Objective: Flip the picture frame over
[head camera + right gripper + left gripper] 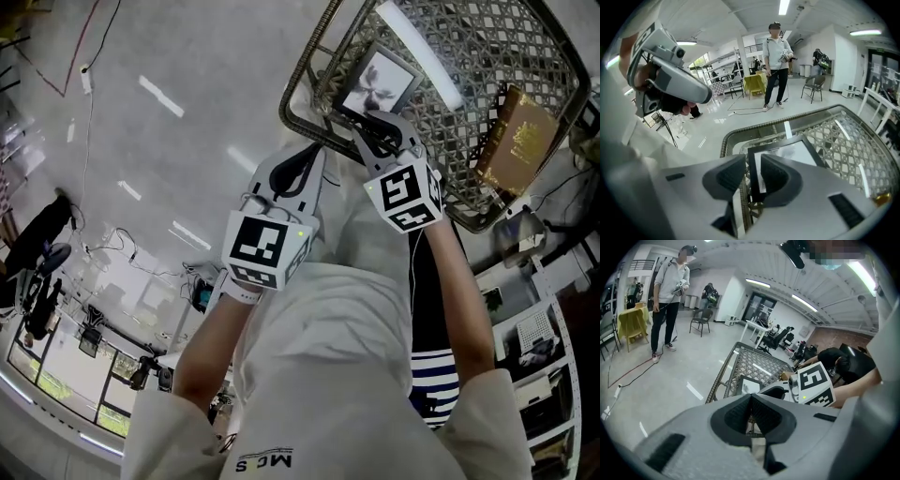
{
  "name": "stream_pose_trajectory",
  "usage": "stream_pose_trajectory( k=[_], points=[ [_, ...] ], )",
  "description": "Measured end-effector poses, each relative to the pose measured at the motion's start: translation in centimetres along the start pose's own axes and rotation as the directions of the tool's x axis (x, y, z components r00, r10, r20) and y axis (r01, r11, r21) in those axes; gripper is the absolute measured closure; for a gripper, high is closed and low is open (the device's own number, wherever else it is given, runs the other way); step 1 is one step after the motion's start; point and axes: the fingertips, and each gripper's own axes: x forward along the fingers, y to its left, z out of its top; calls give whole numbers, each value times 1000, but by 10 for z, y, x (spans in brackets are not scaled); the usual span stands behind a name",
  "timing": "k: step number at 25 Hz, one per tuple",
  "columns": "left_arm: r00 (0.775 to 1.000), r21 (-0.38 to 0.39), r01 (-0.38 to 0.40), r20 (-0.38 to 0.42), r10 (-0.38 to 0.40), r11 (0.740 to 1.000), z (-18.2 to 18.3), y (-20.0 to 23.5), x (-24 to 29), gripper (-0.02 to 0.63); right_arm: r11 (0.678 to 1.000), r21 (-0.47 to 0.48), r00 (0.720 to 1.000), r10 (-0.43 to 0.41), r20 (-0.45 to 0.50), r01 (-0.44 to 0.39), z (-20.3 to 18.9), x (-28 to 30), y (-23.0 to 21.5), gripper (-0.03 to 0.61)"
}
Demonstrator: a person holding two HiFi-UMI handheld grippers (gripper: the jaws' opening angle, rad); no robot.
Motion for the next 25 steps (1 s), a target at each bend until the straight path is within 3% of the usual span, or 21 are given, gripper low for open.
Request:
stream_pose_trajectory(
  k=[9, 25],
  points=[
    [1000, -41, -27, -3, 27, 999, -11, 12, 6, 589, 998, -38, 995, 57, -84, -60, -7, 24, 6, 466],
    [1000, -38, -26, 3, 27, 999, -8, 15, 4, 589, 994, -94, 987, 37, -159, -52, -25, 42, 6, 502]
  ],
)
